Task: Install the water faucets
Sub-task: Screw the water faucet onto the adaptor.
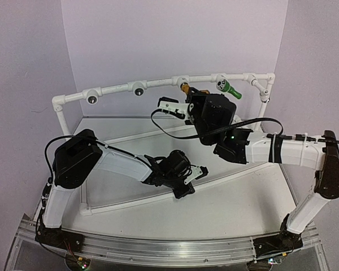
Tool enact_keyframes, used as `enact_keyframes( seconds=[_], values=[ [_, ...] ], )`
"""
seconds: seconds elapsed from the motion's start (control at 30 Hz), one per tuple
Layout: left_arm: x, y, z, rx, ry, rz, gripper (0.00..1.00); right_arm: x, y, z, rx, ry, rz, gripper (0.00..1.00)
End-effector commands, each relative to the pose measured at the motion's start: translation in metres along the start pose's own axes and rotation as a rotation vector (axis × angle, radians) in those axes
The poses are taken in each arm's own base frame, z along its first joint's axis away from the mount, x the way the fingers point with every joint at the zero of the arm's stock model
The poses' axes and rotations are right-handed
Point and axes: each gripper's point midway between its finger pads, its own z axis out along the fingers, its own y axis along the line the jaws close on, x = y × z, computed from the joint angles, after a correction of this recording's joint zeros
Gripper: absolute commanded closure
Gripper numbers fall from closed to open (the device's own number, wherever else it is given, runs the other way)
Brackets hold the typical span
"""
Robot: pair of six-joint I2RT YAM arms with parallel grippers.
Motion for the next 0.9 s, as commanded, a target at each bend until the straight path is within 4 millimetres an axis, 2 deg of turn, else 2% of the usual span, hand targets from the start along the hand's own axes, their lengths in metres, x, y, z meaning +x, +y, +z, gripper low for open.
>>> enact_keyframes(
  seconds=[0.0, 0.4, 0.57, 0.87],
  values=[
    [0.033, -0.013, 0.008, 0.047, 0.089, 0.002, 1.00, 0.002, -0.015, 0.010, 0.031, 0.023, 0.075, 1.00],
    [0.038, -0.020, 0.017, 0.048, 0.109, 0.023, 1.00, 0.004, -0.045, 0.014, 0.033, 0.020, 0.312, 1.00],
    [0.045, -0.024, 0.025, 0.066, 0.133, 0.023, 1.00, 0.010, -0.037, 0.012, 0.007, 0.012, 0.359, 1.00],
    [0.051, -0.026, 0.029, 0.076, 0.158, 0.032, 1.00, 0.013, -0.037, 0.006, -0.021, 0.004, 0.425, 1.00]
  ],
)
